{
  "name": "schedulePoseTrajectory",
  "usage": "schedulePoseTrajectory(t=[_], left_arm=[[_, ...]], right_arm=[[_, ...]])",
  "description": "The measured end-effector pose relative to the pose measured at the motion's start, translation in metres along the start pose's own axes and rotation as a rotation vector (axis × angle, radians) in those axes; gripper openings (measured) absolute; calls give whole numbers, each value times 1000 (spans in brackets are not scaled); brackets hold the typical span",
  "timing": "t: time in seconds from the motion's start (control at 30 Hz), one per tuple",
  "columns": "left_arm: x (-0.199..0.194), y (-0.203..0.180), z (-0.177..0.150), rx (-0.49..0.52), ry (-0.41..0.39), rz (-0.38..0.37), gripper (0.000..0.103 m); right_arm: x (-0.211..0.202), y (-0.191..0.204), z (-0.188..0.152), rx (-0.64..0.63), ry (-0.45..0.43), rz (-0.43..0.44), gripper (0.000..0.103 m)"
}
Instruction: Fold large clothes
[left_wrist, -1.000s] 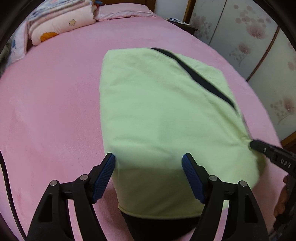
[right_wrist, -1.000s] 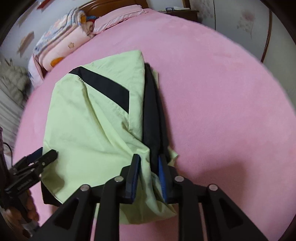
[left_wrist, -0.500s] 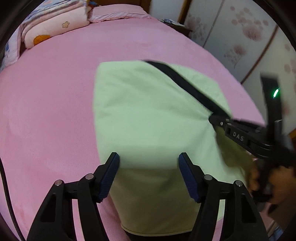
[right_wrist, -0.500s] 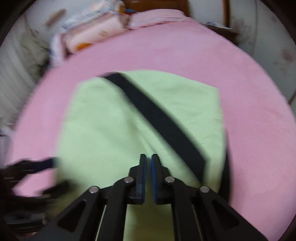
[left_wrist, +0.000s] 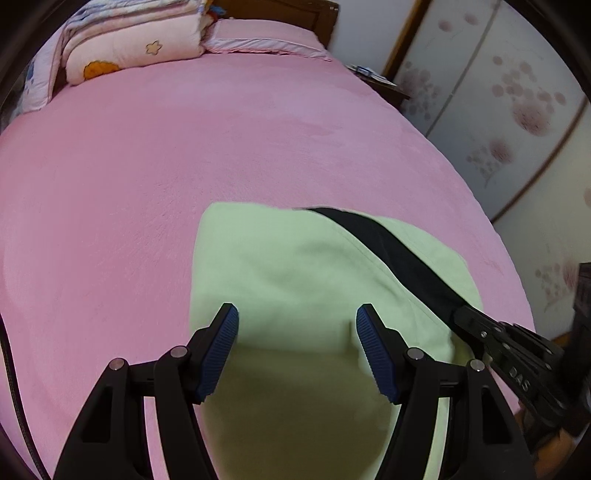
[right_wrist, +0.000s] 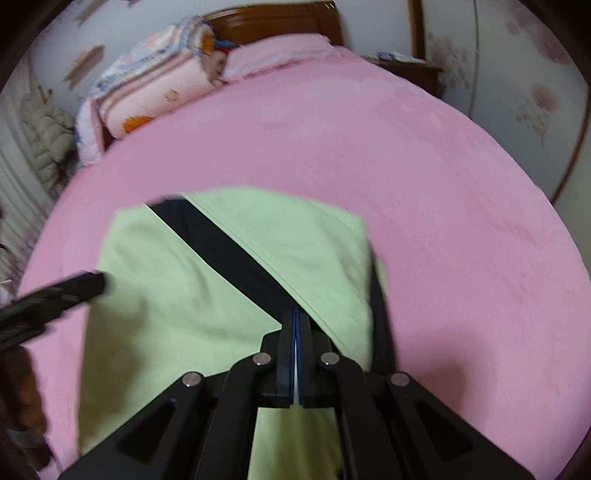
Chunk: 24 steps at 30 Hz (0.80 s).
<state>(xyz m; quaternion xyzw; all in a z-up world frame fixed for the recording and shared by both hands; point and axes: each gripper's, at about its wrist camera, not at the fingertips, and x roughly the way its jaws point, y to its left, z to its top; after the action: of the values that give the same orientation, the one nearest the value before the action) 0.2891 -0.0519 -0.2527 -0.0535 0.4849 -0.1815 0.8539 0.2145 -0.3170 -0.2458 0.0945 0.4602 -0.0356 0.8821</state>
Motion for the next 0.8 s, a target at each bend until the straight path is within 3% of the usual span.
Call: schedulePoseTrajectory(t=[0.13, 0.27, 0.43, 0.67, 0.8], left_arm=[[24, 7, 4, 6, 30, 42, 65], [35, -1, -14, 72, 43, 87, 67], [26, -11, -19, 109, 61, 97, 73], [-16, -10, -14, 55, 89, 51, 77], [-51, -18, -15, 40, 69, 40, 89]], right_arm=[[32, -3, 5, -13, 59, -26, 0], [46, -11, 9, 4, 71, -5, 0], [29, -25, 3, 55, 88, 25, 0], [-17, -30, 4, 65, 74, 71, 0], [-48, -34, 7, 126, 68, 103, 5]])
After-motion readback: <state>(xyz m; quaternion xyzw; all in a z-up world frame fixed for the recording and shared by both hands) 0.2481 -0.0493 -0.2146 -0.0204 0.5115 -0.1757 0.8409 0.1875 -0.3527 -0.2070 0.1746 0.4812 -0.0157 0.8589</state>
